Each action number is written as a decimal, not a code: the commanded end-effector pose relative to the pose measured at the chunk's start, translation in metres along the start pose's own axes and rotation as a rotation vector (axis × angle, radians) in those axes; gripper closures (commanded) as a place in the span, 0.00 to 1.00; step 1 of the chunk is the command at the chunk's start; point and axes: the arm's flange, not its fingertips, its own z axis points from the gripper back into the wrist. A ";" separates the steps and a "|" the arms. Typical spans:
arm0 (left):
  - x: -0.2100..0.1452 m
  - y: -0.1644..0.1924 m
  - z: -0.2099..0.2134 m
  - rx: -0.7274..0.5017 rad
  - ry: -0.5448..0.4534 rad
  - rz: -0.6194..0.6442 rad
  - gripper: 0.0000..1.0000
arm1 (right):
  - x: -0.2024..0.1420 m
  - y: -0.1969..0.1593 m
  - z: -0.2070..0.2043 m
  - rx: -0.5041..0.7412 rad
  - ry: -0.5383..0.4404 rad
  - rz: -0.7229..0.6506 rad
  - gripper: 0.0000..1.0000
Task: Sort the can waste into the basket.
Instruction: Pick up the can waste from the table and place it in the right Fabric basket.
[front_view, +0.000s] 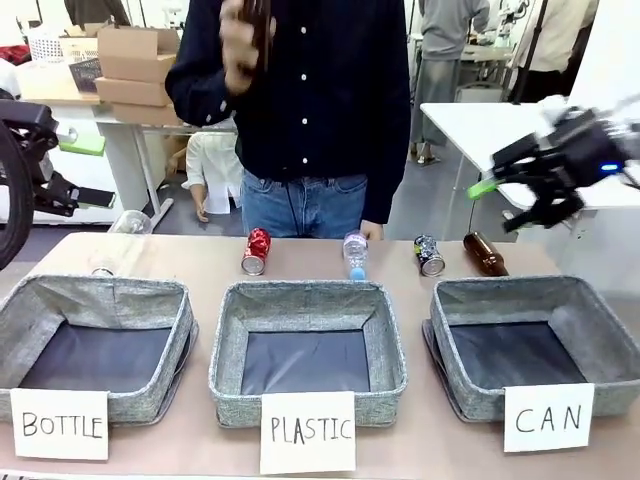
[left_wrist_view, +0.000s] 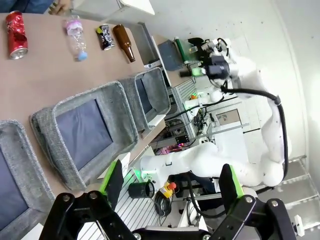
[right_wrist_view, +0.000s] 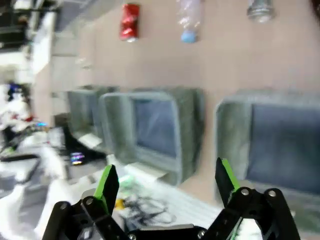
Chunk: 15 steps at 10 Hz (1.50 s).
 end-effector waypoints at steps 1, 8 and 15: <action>0.003 -0.001 -0.001 -0.027 -0.012 -0.024 0.00 | 0.065 -0.013 -0.038 -0.202 0.007 0.075 0.00; 0.003 -0.001 -0.001 -0.027 -0.012 -0.024 0.00 | 0.107 -0.038 -0.133 -0.324 -0.062 0.138 0.00; 0.003 -0.001 -0.001 -0.027 -0.012 -0.024 0.00 | 0.213 -0.072 -0.218 -0.578 -0.019 0.055 0.00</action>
